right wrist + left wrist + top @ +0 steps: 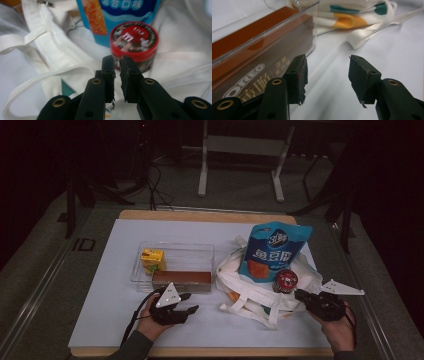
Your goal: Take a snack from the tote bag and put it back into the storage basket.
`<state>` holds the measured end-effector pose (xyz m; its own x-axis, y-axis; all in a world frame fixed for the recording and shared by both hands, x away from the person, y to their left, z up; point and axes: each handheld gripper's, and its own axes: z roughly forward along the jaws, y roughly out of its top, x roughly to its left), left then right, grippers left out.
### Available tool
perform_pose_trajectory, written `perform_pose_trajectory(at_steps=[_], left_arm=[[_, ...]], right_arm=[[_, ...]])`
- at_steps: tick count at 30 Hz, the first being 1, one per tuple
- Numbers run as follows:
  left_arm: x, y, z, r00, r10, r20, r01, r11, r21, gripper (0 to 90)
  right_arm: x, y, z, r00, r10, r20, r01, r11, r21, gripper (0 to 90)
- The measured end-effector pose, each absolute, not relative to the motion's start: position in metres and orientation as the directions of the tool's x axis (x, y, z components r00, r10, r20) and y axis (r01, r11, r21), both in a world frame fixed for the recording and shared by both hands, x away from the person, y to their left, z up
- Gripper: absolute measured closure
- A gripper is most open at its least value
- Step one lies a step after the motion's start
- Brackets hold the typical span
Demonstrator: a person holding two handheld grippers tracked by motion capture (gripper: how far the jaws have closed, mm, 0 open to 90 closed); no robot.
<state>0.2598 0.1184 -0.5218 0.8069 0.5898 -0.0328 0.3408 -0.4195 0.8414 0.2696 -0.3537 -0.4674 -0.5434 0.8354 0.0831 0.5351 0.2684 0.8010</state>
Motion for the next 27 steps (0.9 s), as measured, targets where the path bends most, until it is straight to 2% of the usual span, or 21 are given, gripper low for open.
perform_pose_trajectory(at_steps=[8,17,27], left_arm=[[0.262,0.116,-0.528,0.805,0.592,-0.038,0.349,-0.420,0.838,48.0],[0.264,0.115,-0.535,0.808,0.587,-0.037,0.350,-0.429,0.833,47.7],[0.261,0.115,-0.537,0.819,0.574,-0.027,0.328,-0.428,0.842,47.6]], right_arm=[[0.292,-0.355,-0.457,-0.536,0.841,0.072,0.540,0.276,0.795,68.0],[0.312,-0.354,-0.444,-0.538,0.840,0.071,0.549,0.285,0.786,66.4],[0.339,-0.352,-0.434,-0.533,0.840,0.104,0.559,0.258,0.788,55.0]])
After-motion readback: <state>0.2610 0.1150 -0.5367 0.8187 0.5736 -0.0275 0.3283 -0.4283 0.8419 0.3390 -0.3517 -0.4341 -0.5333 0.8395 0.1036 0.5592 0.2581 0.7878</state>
